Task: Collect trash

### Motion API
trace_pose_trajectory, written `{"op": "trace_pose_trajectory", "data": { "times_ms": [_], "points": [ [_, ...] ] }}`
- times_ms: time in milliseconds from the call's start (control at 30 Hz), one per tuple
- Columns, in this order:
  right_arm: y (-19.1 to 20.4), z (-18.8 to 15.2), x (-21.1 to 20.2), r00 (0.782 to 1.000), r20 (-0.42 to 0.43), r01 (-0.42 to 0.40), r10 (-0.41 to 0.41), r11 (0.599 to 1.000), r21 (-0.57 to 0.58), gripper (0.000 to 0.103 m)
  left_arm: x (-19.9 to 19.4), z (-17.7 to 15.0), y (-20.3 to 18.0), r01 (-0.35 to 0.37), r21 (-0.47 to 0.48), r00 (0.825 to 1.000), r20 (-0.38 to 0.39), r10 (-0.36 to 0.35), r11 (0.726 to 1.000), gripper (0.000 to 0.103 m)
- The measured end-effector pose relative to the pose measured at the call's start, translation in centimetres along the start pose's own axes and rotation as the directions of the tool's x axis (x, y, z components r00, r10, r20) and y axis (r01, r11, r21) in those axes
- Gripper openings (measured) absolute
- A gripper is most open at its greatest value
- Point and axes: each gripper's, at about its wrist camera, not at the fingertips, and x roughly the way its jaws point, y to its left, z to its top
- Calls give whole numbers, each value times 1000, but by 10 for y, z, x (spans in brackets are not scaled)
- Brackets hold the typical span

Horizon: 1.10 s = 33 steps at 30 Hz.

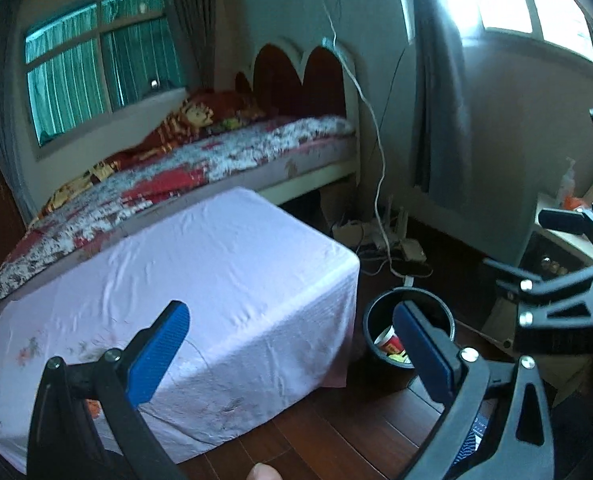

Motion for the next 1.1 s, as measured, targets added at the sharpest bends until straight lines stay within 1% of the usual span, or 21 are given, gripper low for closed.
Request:
{"op": "trace_pose_trajectory", "data": {
  "times_ms": [133, 233, 433, 700, 1100],
  "points": [
    [1, 8, -34, 998, 63, 7, -9, 999, 36, 103, -22, 4, 5, -12, -3, 999, 52, 12, 1000, 102],
    [3, 13, -57, 994, 107, 27, -31, 999, 33, 103, -36, 10, 13, -22, -14, 995, 92, 23, 1000, 102],
    [1, 14, -86, 986, 155, 58, -63, 998, 35, 103, -51, 13, 16, -21, -31, 991, 133, 25, 999, 102],
    [-6, 13, -92, 984, 161, 75, -82, 996, 49, 103, -53, 14, 10, 7, -24, 989, 149, -4, 1000, 102],
    [-9, 8, -92, 984, 156, 78, -85, 996, 53, 103, -59, 15, 3, 6, -15, 988, 153, -4, 1000, 102]
  ]
}}
